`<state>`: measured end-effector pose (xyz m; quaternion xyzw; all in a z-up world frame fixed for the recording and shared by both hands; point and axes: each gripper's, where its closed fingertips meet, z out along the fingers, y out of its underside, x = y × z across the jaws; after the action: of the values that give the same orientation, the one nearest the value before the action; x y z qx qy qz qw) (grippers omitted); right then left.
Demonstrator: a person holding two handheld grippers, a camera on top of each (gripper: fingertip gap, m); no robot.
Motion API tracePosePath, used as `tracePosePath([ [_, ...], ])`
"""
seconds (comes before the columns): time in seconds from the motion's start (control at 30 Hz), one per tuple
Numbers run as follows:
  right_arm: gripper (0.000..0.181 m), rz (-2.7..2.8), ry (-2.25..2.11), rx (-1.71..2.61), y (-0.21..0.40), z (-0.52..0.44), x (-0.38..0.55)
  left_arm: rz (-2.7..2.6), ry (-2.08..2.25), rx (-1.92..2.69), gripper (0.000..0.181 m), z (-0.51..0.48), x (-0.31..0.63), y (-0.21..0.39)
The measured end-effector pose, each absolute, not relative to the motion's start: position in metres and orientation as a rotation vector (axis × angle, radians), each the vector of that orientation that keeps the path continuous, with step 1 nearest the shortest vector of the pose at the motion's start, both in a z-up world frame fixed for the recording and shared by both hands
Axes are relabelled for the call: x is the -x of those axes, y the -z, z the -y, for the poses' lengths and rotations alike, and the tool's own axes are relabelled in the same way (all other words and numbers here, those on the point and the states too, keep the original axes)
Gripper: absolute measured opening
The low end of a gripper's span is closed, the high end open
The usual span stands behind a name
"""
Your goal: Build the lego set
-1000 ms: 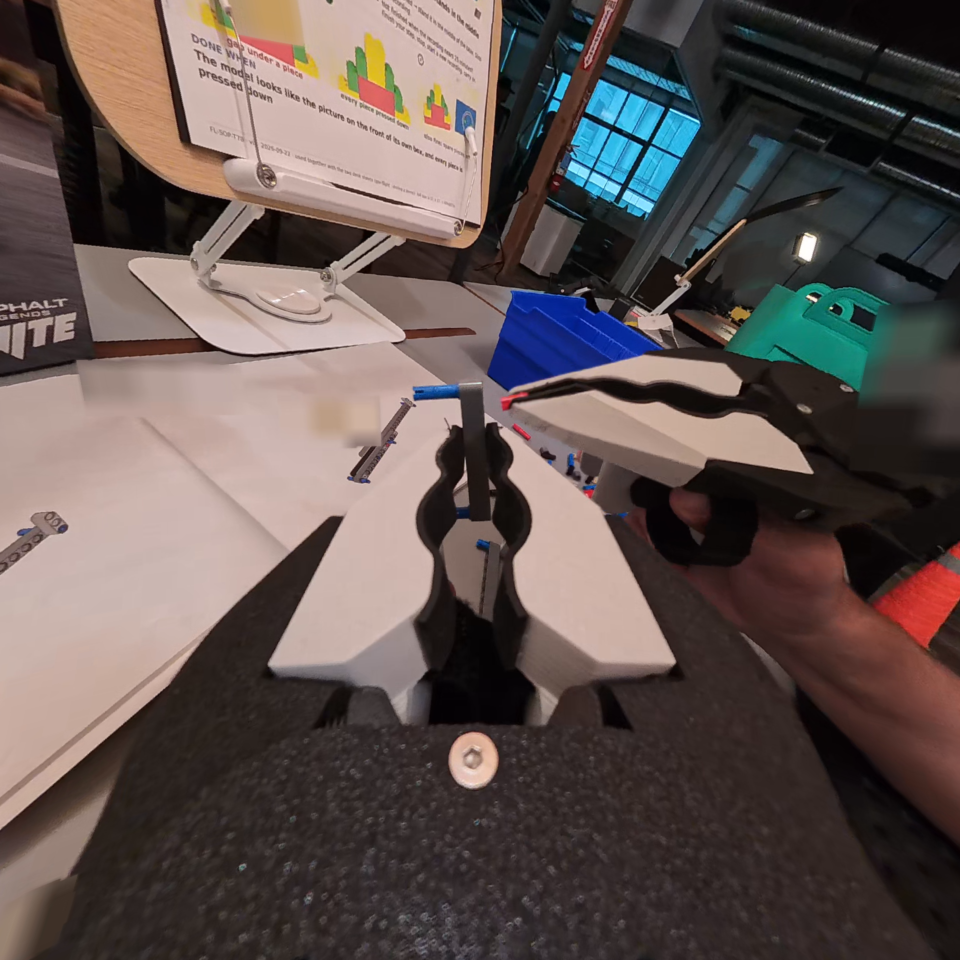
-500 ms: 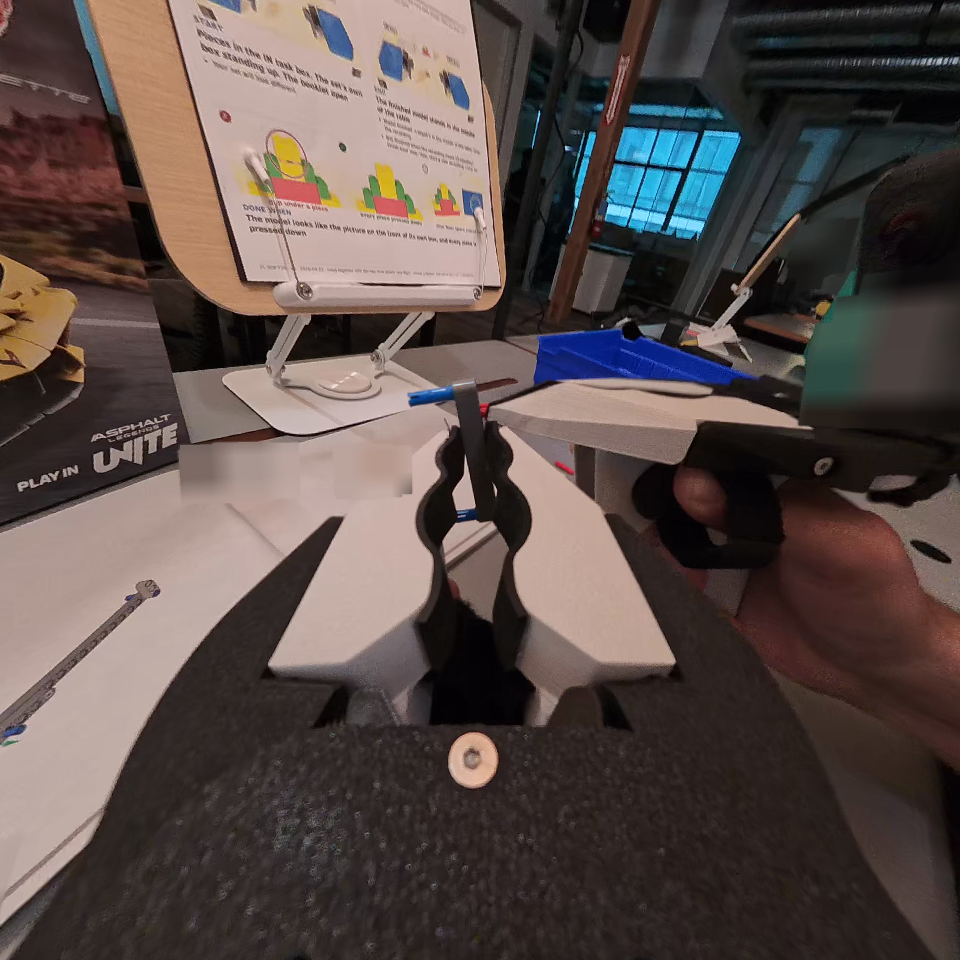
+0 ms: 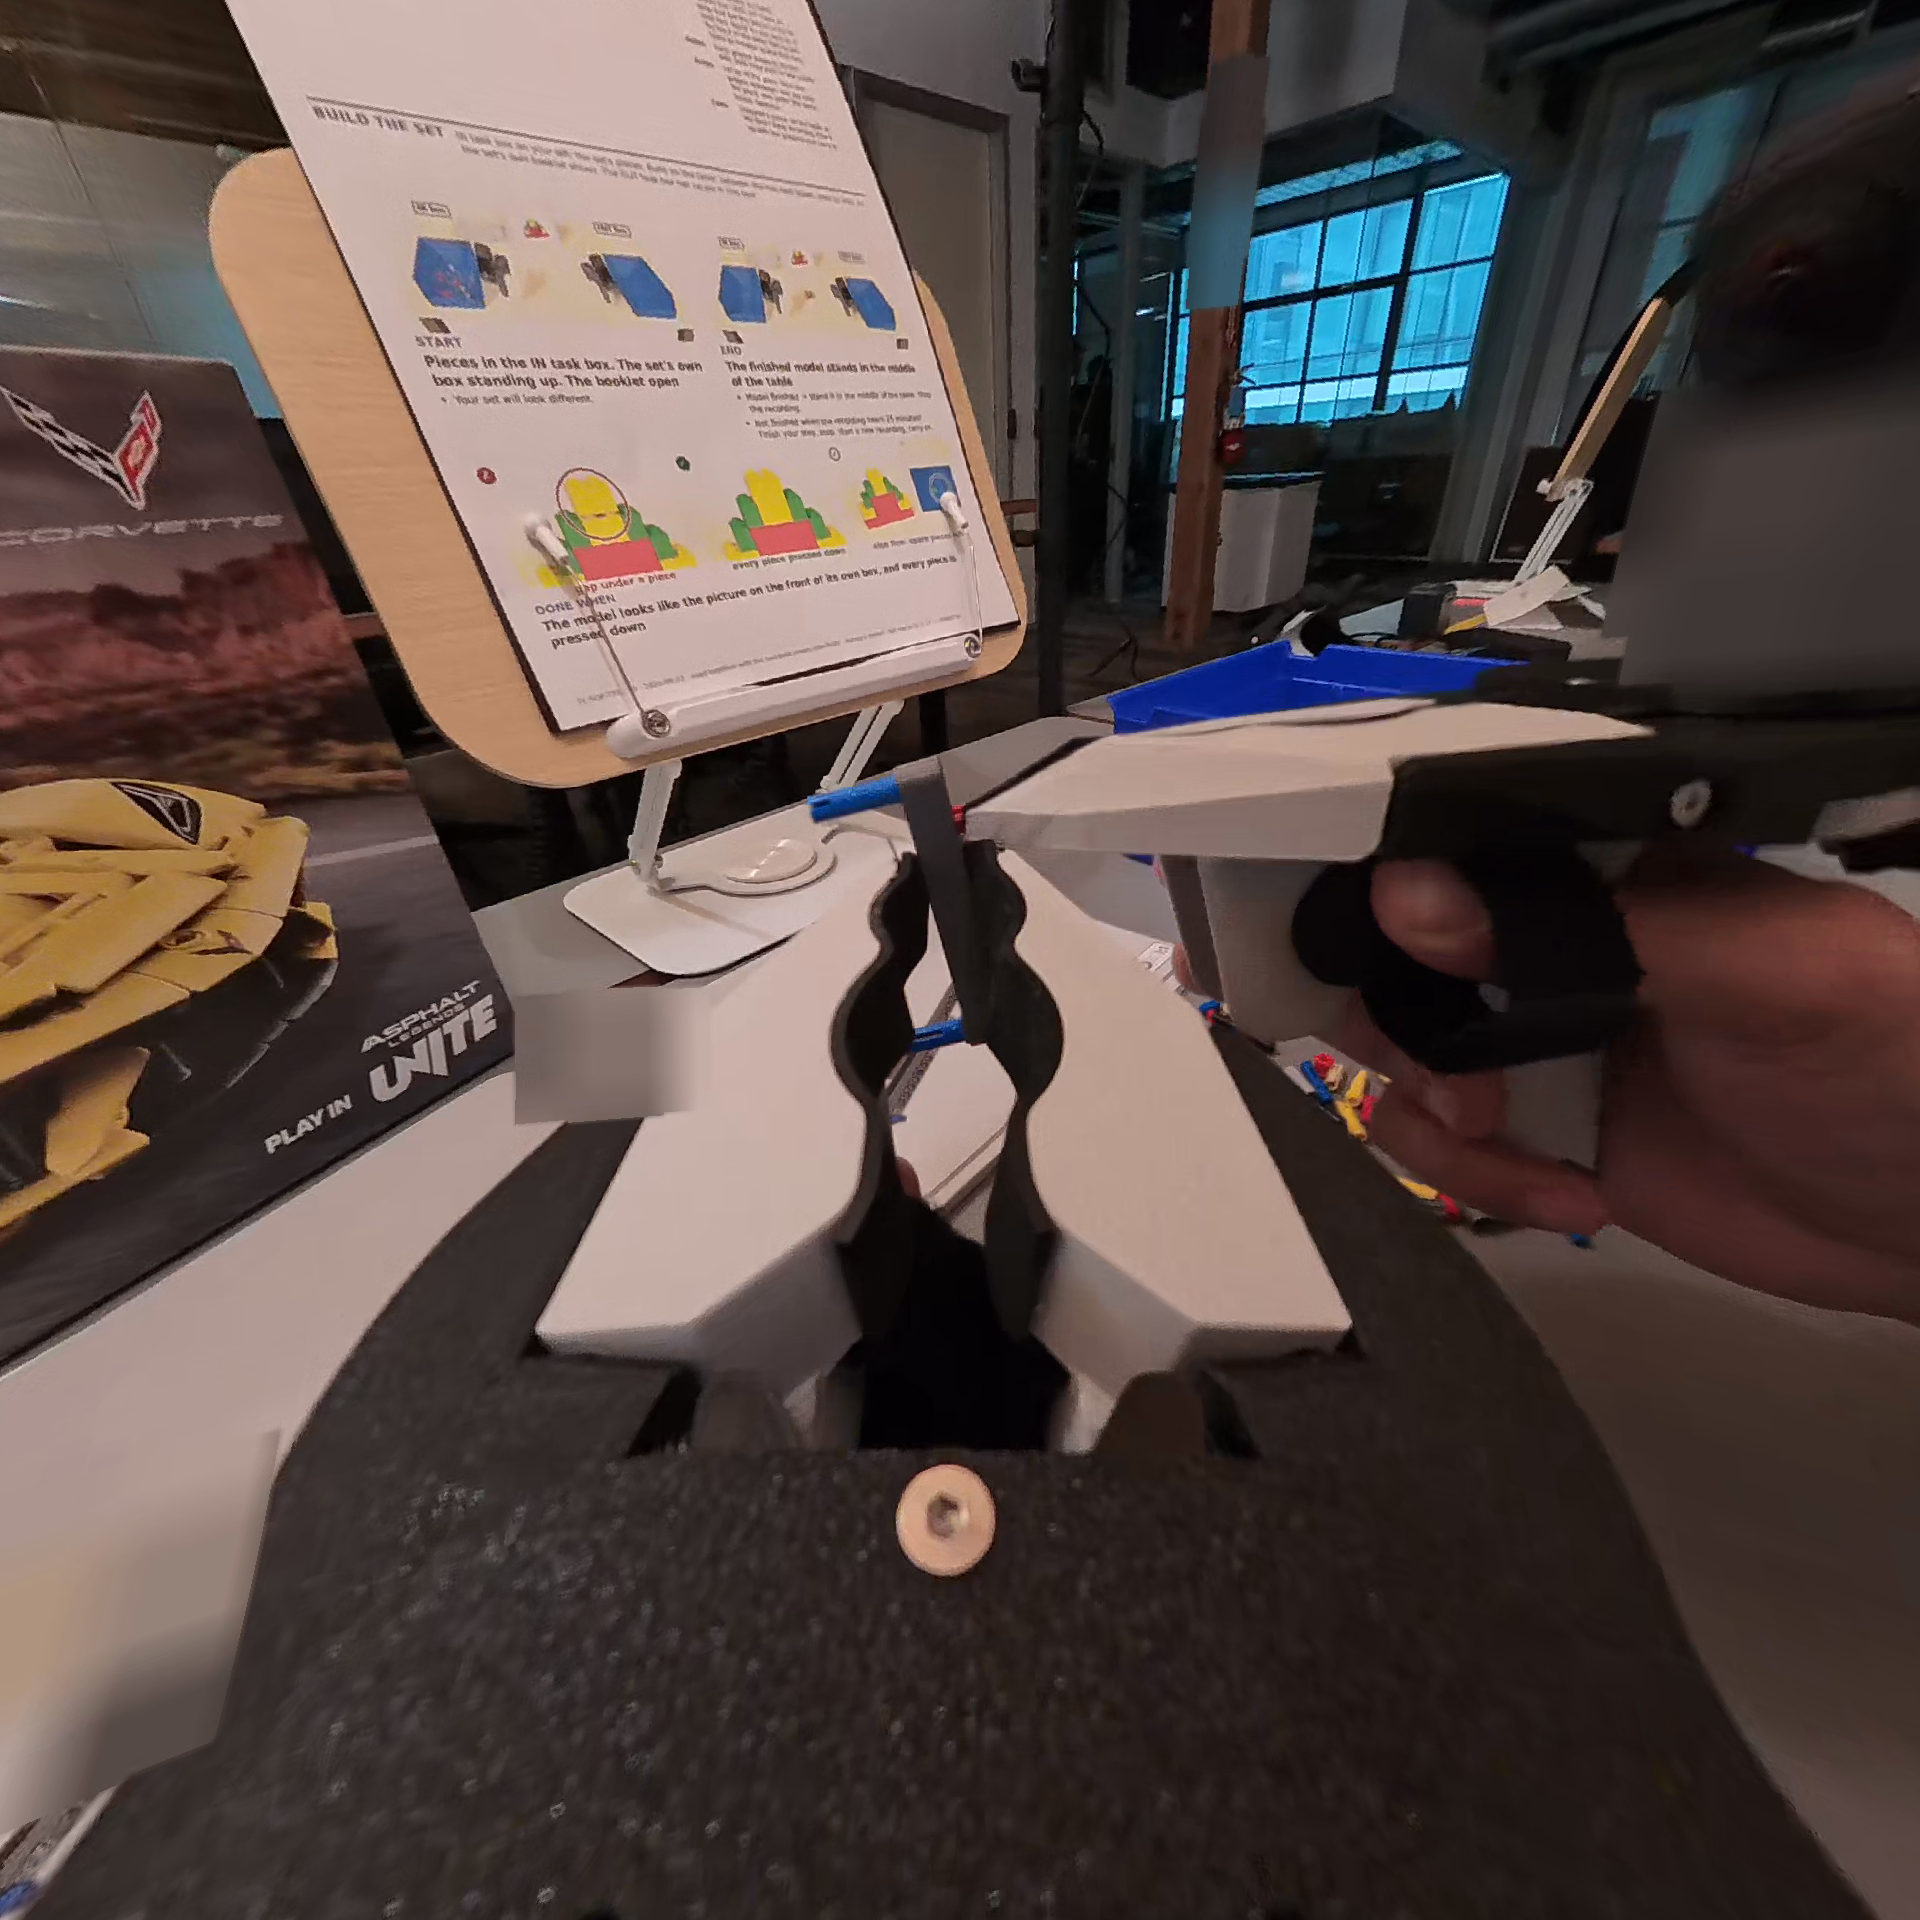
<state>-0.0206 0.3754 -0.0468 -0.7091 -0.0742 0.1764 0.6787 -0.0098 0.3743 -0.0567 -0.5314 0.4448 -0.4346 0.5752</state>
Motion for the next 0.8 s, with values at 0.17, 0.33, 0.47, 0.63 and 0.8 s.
tracePosePath([
  [0.17, 0.004, 0.146, -0.491, 1.571, 0.042, -0.371, 0.02, -1.11, 0.813, 1.117, 0.007, -0.372, 0.01, 0.051],
  [0.33, 0.004, 0.197, -0.502, 1.573, 0.04, -0.367, 0.023, -1.129, 0.879, 1.106, 0.007, -0.367, 0.013, 0.05],
  [0.47, 0.003, 0.115, -0.822, 1.578, 0.042, -0.363, 0.024, -1.206, 0.804, 1.033, 0.008, -0.364, 0.014, 0.051],
  [0.63, 0.004, 0.337, -0.345, 1.667, 0.053, -0.366, 0.021, -1.293, 0.725, 1.019, 0.007, -0.367, 0.013, 0.06],
  [0.8, 0.004, 0.466, -0.04, 1.627, 0.052, -0.366, 0.02, -1.288, 0.911, 1.095, 0.007, -0.365, 0.013, 0.062],
])
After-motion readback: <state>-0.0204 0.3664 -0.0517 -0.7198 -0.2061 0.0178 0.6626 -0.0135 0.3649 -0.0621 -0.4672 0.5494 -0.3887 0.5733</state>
